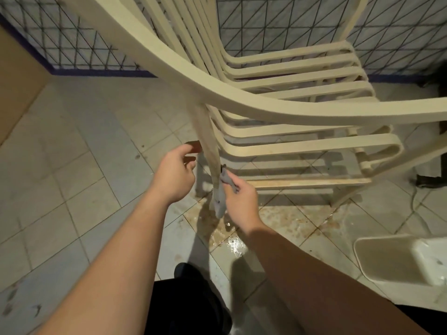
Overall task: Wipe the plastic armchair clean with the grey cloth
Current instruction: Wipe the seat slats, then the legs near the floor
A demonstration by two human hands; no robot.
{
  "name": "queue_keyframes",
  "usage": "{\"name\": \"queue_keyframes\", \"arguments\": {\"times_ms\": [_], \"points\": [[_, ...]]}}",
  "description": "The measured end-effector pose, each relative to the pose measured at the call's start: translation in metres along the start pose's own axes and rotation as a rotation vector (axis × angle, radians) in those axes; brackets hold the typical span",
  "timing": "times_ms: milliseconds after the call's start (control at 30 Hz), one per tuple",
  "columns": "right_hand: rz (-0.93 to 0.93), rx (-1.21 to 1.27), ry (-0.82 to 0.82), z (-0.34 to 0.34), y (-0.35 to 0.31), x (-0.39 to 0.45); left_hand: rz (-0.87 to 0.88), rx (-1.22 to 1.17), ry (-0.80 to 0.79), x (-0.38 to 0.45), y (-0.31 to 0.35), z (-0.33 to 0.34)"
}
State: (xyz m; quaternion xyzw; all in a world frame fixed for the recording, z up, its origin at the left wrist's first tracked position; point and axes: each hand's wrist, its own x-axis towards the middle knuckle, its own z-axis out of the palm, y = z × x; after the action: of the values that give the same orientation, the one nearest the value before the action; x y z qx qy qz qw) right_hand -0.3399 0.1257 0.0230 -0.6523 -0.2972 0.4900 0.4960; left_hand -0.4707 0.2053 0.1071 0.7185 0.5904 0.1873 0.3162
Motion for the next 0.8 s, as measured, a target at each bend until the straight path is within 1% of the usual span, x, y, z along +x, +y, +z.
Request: {"name": "queue_keyframes", "arguments": {"times_ms": [33, 100, 200, 267, 300, 333, 367, 467, 500, 533, 567, 633, 700, 733, 767, 800], "points": [[-0.025, -0.019, 0.01, -0.007, -0.003, -0.001, -0.01, -0.004, -0.018, 0.002, -0.002, 0.001], [-0.167, -0.043, 0.121, -0.017, -0.018, -0.008, -0.023, -0.024, -0.03, 0.005, -0.002, -0.001], [-0.529, -0.02, 0.293, -0.008, -0.057, -0.022, -0.046, -0.169, 0.016, 0.006, 0.005, -0.008], [-0.767, -0.114, 0.346, 0.009, -0.076, -0.021, -0.079, -0.303, 0.042, 0.004, 0.009, -0.013], [-0.849, -0.192, 0.359, 0.017, -0.079, -0.016, -0.085, -0.364, 0.052, 0.003, 0.011, -0.015], [-0.885, -0.276, 0.359, 0.022, -0.078, -0.011, -0.089, -0.416, 0.058, 0.002, 0.012, -0.017], [-0.864, -0.357, 0.334, 0.023, -0.069, -0.004, -0.095, -0.466, 0.059, 0.001, 0.013, -0.019], [-0.591, -0.536, 0.205, 0.009, -0.035, -0.004, -0.097, -0.584, 0.049, -0.004, 0.016, -0.025], [-0.525, -0.575, 0.219, 0.001, -0.029, -0.007, -0.083, -0.608, 0.033, -0.005, 0.017, -0.026], [-0.506, -0.579, 0.267, -0.006, -0.029, -0.011, -0.063, -0.635, 0.013, -0.005, 0.018, -0.026], [-0.56, -0.557, 0.338, -0.01, -0.037, -0.016, -0.045, -0.658, 0.0, -0.005, 0.019, -0.027], [-0.816, -0.49, 0.467, -0.008, -0.066, -0.026, -0.034, -0.693, -0.007, -0.002, 0.021, -0.028], [-1.086, -0.467, 0.505, 0.005, -0.101, -0.031, -0.05, -0.757, -0.01, -0.001, 0.025, -0.029], [-1.161, -0.51, 0.509, 0.013, -0.117, -0.031, -0.058, -0.797, -0.019, 0.0, 0.026, -0.03], [-1.183, -0.575, 0.508, 0.02, -0.127, -0.028, -0.066, -0.831, -0.032, 0.0, 0.027, -0.031], [-1.167, -0.649, 0.494, 0.025, -0.13, -0.024, -0.078, -0.86, -0.045, -0.001, 0.027, -0.032]]}}
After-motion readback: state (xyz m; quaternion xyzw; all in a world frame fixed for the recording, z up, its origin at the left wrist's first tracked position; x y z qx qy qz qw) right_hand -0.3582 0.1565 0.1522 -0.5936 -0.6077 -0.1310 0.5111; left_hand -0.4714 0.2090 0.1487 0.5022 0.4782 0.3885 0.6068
